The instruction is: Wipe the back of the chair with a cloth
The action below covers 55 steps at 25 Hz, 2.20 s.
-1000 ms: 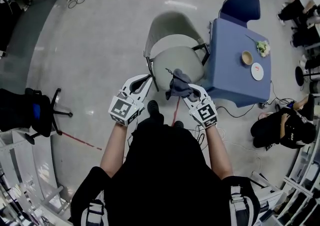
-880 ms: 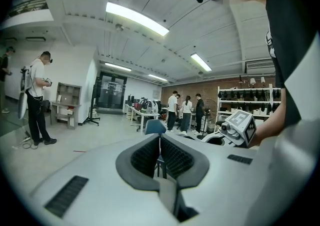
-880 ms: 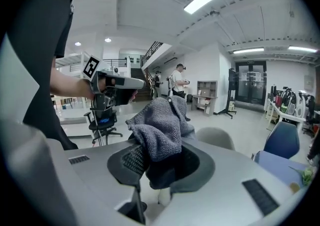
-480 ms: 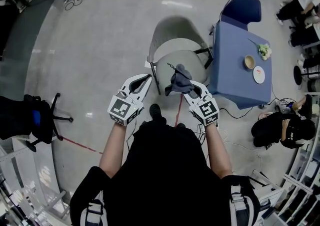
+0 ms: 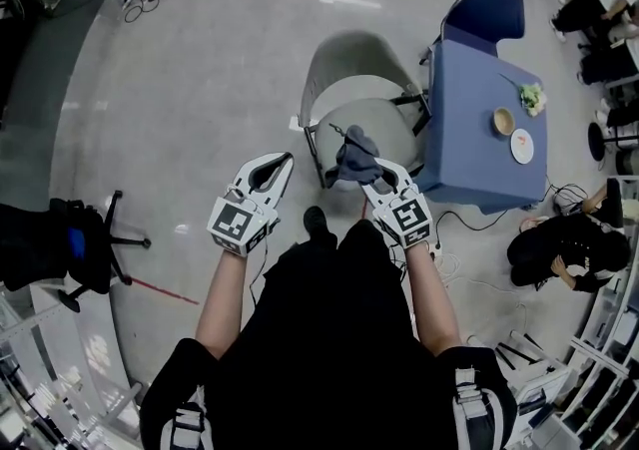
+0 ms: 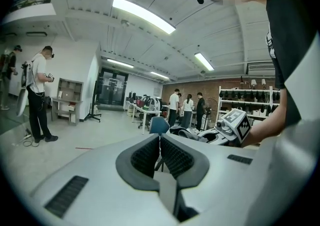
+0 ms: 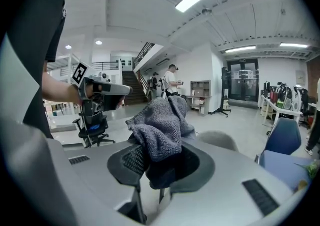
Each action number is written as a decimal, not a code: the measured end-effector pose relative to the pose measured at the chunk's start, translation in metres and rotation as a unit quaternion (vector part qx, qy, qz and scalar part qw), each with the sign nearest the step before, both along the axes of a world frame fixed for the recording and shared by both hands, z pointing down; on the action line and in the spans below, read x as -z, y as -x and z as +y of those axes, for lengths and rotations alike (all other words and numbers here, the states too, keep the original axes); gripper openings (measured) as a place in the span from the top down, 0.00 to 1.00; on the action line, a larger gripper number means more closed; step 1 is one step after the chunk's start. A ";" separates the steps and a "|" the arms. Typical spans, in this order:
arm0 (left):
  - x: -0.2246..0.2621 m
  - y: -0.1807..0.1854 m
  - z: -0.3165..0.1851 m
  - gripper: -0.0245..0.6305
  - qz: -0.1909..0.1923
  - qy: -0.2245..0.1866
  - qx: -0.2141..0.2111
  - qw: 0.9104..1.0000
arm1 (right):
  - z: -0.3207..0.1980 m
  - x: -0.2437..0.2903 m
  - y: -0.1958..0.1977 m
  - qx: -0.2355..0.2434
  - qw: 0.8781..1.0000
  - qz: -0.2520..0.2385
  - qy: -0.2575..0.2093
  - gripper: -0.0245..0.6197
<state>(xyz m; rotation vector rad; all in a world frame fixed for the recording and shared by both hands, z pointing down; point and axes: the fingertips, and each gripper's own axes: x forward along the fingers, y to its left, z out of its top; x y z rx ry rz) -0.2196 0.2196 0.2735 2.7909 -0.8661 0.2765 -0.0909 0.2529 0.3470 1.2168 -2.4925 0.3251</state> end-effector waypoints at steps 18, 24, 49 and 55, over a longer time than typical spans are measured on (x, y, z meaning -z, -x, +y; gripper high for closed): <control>-0.005 -0.034 -0.070 0.92 -0.018 0.010 0.023 1.000 | -0.083 -0.019 -0.026 0.033 0.999 -0.019 0.020 0.77; -0.008 -0.064 -0.102 0.92 -0.019 0.015 0.039 0.999 | -0.119 -0.026 -0.049 0.052 0.998 -0.028 0.032 0.77; -0.019 -0.153 -0.181 0.92 -0.065 0.030 0.123 0.990 | -0.254 -0.076 -0.087 0.183 0.982 -0.041 0.036 0.77; -0.024 -0.156 -0.190 0.92 -0.057 0.030 0.132 0.989 | -0.279 -0.107 -0.080 0.192 0.980 -0.029 0.042 0.77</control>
